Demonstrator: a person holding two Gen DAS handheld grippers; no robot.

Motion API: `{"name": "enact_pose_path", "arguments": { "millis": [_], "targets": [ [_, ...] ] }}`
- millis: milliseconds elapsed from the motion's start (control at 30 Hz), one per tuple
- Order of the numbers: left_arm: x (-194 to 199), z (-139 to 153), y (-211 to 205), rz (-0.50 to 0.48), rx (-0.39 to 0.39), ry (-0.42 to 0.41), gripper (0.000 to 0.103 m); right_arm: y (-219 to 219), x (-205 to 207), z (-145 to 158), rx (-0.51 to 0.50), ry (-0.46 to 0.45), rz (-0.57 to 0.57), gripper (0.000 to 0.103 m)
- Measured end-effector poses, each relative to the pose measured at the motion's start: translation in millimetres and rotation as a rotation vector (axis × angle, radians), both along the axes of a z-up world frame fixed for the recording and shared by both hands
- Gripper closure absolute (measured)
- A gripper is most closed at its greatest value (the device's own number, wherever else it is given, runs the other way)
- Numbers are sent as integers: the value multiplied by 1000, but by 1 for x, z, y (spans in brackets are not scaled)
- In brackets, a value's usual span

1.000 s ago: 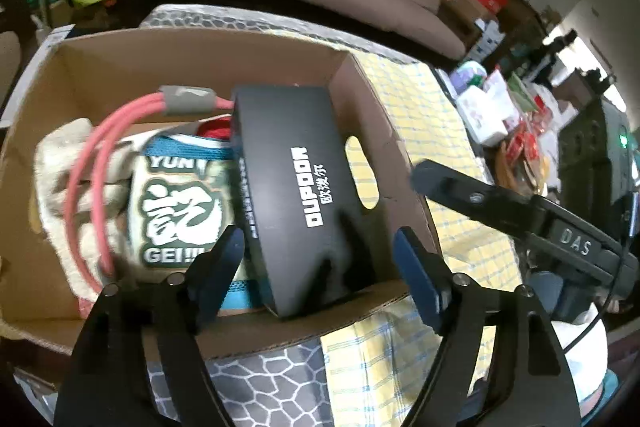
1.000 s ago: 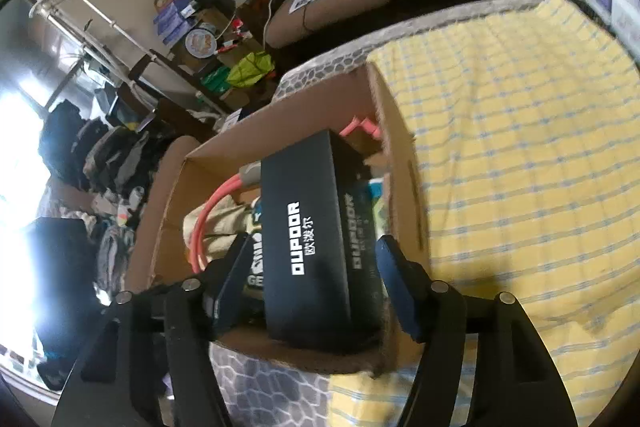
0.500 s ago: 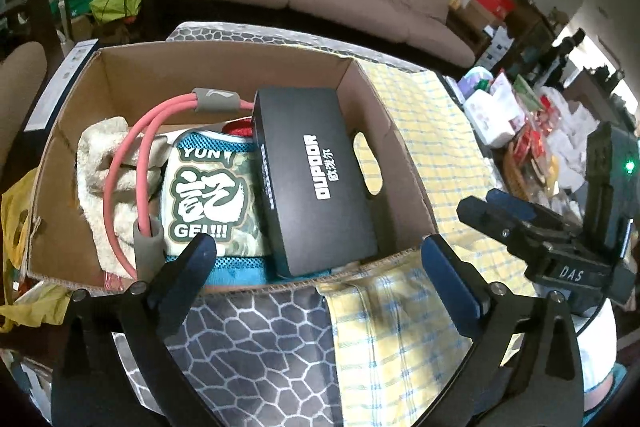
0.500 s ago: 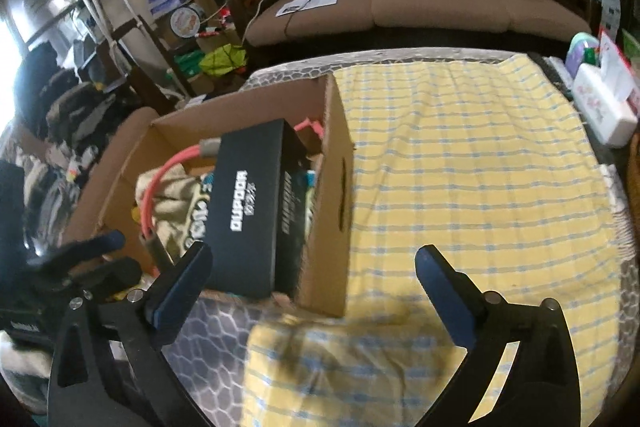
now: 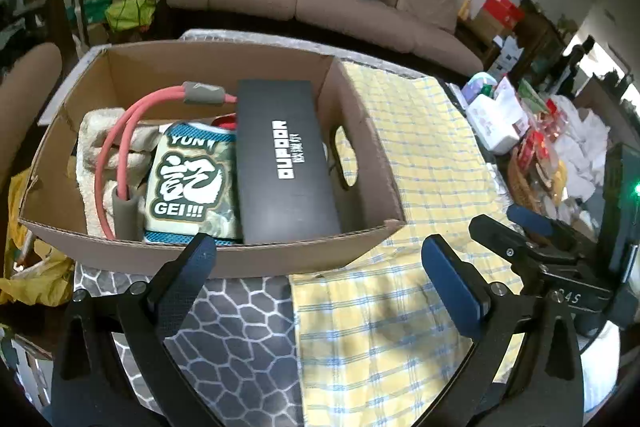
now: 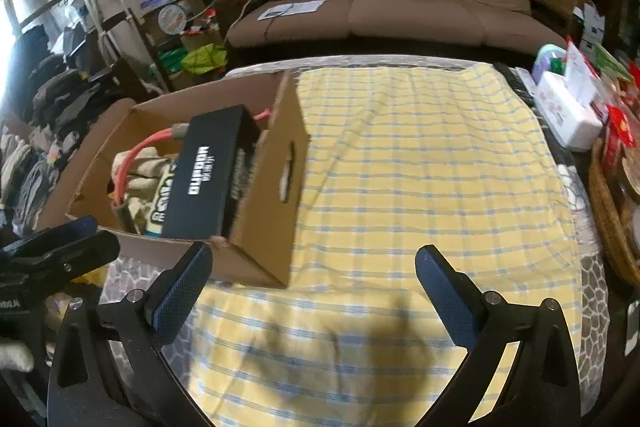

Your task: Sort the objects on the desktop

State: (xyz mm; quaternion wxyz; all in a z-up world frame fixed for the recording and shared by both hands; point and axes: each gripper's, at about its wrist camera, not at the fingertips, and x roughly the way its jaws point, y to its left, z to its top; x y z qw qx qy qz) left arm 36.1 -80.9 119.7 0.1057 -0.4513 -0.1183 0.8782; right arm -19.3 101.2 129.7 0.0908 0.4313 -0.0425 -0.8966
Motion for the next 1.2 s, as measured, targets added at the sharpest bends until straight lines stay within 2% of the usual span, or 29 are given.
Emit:
{"name": "enact_pose_path", "arguments": {
  "millis": [133,267,633,933,1200],
  "targets": [
    [9,-6,27,8,-46,49,0,22,5,-11,28,11,-36,0],
    [16,-20,52,29,-58,85,0,44,13,-26,46,24,-65,0],
    [13,-69,100,58,-91,54,0,96,23,-77,93,-6,-104,0],
    [10,-88,134,54,-128,67,0,134,23,-84,102,-6,-135,0],
    [2,-109,156,62,-158,33,0,173,24,-98,100,-38,-167,0]
  ]
}}
